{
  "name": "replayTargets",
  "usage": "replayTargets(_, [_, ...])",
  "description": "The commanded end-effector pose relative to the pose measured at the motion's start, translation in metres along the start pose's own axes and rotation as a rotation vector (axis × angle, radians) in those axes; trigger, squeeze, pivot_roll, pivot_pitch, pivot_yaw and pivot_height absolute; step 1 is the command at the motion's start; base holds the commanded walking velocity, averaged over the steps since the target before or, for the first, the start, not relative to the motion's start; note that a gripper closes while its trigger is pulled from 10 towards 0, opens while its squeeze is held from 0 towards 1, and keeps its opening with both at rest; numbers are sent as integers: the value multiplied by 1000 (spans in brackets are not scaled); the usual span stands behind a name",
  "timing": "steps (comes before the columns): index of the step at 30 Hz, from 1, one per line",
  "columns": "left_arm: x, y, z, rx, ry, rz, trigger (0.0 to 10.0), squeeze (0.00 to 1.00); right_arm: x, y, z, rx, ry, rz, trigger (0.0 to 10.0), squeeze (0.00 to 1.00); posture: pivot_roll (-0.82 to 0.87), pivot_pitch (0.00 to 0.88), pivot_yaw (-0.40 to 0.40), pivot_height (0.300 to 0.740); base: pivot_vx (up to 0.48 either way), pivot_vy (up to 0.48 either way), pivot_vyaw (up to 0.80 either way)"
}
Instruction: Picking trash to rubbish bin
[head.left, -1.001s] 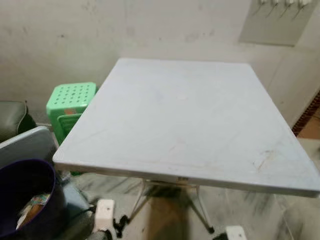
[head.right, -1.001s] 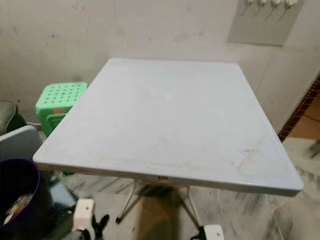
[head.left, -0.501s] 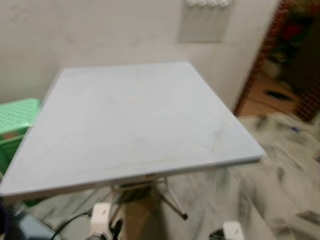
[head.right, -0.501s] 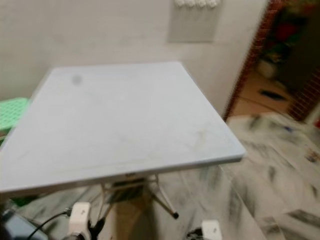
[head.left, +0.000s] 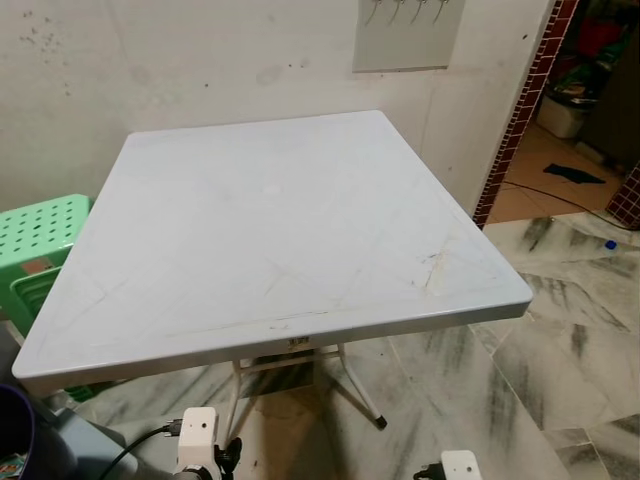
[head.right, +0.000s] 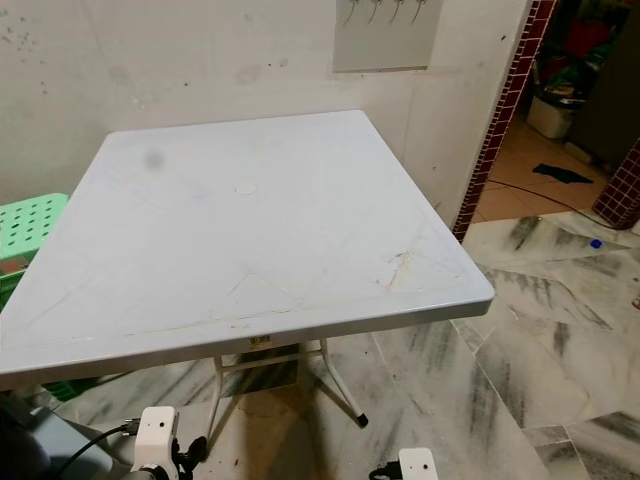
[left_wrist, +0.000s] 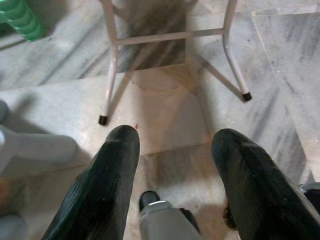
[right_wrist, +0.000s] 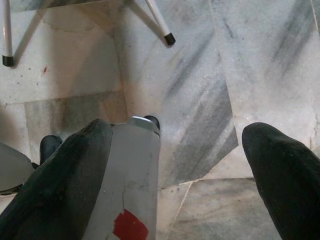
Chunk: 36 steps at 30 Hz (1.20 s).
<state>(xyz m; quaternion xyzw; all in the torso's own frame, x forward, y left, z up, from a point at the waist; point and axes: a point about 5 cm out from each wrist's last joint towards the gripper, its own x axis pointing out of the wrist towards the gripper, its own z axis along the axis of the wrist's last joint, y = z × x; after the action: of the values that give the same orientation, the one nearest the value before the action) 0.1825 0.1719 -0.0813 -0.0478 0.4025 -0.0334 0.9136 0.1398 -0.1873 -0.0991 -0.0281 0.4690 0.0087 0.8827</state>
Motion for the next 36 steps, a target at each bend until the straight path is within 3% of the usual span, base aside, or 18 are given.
replayTargets(1, [1, 1, 3, 6, -2, -2, 10000, 0, 0, -2, 0, 5, 4, -5, 10000, 0, 25, 0, 16, 715, 0, -292, 0])
replayTargets(22, [1, 0, 2, -3, 0, 0, 10000, 0, 0, -3, 0, -1, 9, -6, 10000, 0, 23, 0, 13, 715, 0, -296, 0])
replayTargets(36, [0, 2, 2, -21, 3, 10, 10000, 0, 0, -1, 0, 3, 8, -4, 10000, 0, 23, 0, 15, 715, 0, 0, 0])
